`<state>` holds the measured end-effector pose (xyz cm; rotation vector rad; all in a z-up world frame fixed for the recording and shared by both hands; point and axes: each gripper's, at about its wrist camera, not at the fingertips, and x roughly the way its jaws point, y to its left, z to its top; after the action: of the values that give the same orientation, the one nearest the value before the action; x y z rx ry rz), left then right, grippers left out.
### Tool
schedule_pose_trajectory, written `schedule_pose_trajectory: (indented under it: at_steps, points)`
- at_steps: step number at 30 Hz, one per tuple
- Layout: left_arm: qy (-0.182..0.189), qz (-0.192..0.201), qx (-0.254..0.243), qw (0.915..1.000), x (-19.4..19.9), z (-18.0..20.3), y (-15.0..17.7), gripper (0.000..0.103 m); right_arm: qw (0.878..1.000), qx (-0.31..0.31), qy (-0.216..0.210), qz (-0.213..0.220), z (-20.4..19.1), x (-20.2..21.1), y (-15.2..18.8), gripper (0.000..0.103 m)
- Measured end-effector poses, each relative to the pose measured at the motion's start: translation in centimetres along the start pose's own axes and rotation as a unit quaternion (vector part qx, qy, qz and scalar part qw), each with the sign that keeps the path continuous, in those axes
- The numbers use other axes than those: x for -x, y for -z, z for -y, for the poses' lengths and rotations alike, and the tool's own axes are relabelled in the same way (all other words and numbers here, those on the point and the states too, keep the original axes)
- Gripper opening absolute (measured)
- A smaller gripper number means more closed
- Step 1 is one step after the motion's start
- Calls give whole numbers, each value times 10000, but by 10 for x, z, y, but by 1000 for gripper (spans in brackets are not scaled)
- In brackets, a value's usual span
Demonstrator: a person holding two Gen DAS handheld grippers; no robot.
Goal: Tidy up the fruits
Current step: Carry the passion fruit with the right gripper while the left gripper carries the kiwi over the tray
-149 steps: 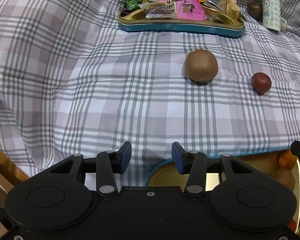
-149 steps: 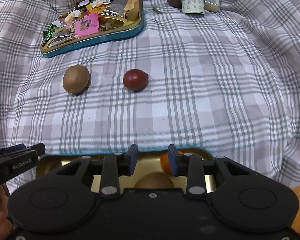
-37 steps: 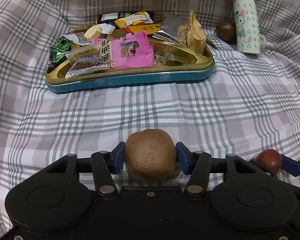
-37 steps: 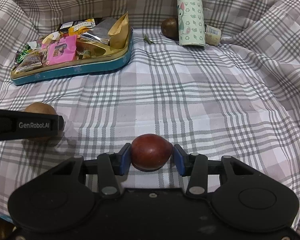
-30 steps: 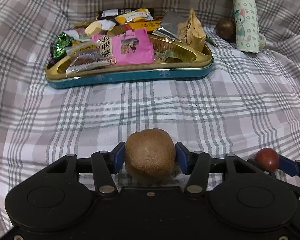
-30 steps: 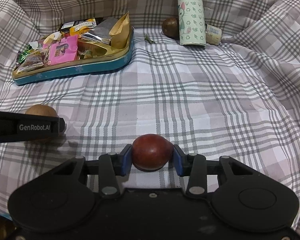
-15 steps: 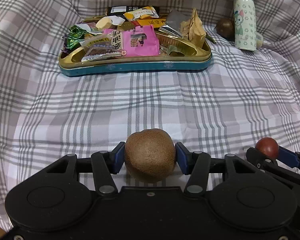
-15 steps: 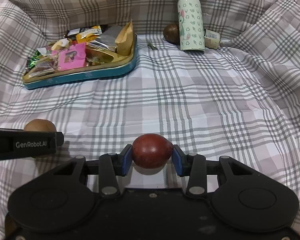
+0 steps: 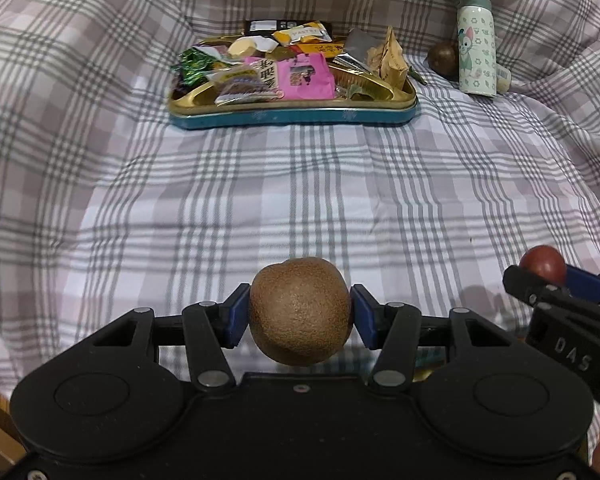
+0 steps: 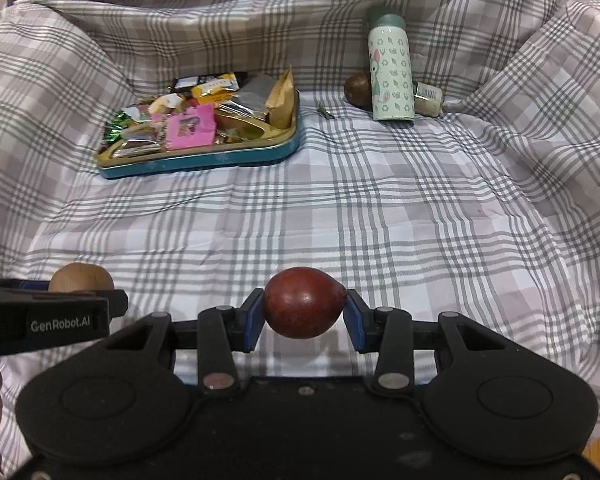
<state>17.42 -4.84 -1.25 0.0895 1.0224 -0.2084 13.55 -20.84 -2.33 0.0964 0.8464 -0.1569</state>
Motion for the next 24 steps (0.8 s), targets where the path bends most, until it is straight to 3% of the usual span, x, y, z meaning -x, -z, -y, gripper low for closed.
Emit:
schedule_pose_trajectory:
  at_steps: [14, 24]
  points:
    - [76, -240, 144, 9996, 38, -3, 53, 59, 9997, -55, -222, 86, 0, 75, 57, 42]
    - [296, -284, 5, 9992, 40, 19, 64, 59, 9999, -26, -102, -83, 12, 96, 93, 43]
